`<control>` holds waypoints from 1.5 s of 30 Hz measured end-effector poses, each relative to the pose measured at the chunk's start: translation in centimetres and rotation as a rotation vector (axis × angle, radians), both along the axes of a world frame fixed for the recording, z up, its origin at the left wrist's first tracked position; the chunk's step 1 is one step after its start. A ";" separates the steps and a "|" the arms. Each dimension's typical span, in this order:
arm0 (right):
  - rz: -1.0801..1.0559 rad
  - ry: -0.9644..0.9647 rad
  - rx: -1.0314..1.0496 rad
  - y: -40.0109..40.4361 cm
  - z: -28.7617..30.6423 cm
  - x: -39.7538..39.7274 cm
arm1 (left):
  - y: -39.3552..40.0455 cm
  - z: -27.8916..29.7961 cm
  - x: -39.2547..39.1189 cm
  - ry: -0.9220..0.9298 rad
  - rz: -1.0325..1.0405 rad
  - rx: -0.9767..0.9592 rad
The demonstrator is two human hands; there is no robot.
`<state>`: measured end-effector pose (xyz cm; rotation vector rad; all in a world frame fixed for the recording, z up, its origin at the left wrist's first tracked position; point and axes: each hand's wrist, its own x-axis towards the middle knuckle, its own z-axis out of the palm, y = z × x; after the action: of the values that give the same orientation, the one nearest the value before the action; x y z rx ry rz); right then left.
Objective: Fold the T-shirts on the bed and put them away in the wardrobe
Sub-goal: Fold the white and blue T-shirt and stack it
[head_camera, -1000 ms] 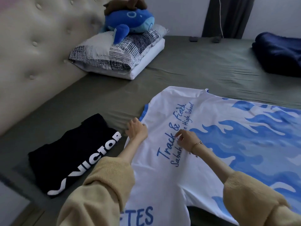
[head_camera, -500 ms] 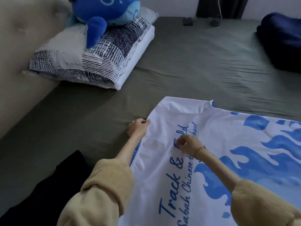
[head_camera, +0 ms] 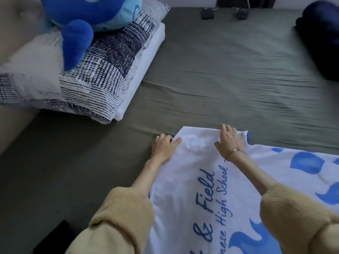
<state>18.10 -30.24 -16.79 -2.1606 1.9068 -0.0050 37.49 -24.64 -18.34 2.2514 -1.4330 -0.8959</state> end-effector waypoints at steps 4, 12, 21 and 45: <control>-0.380 0.123 0.036 -2.9 0.6 -1.3 | -4.1 0.9 -1.0 0.070 -0.015 0.092; -0.464 0.176 0.293 -5.4 1.4 -4.2 | -8.7 1.0 -1.4 0.364 0.063 0.259; -0.418 -0.803 0.343 -6.6 2.2 -6.0 | -9.5 2.0 -1.4 0.713 0.072 0.105; -0.624 -1.193 0.170 -8.6 -4.1 -7.7 | -12.3 0.1 -3.4 0.716 0.136 -0.099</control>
<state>10.43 -38.88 -20.90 -0.9069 1.5670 -0.9522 34.11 -36.92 -18.20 1.6595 -0.9535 -1.3593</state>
